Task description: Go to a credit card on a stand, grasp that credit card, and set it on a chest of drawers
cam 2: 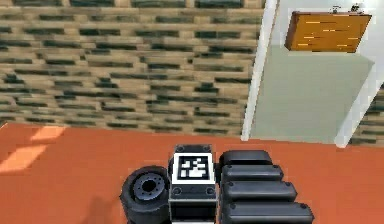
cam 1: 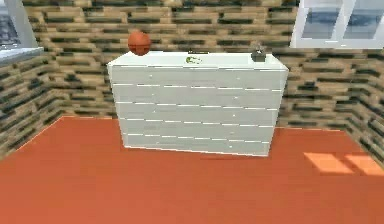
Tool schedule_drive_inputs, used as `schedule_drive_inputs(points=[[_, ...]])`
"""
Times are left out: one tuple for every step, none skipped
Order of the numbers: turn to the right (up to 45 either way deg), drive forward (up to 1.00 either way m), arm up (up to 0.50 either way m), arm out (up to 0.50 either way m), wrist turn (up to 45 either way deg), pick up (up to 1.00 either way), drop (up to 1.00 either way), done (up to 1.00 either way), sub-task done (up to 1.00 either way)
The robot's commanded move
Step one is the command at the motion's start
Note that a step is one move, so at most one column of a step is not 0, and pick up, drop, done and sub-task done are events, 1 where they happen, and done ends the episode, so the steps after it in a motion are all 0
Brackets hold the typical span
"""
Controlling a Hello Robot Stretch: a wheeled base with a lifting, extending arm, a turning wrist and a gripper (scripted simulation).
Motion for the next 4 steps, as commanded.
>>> schedule_drive_inputs(points=[[0.0,1.00,0.00,0.00,0.0,0.00,0.00,0.00,0.00],[6.0,0.00,0.00,0.00,0.0,0.00,0.00,0.00,0.00],[0.0,0.25,0.00,0.00,0.0,0.00,0.00,0.00,0.00],[3.0,0.00,0.00,0.00,0.0,0.00,0.00,0.00,0.00]])
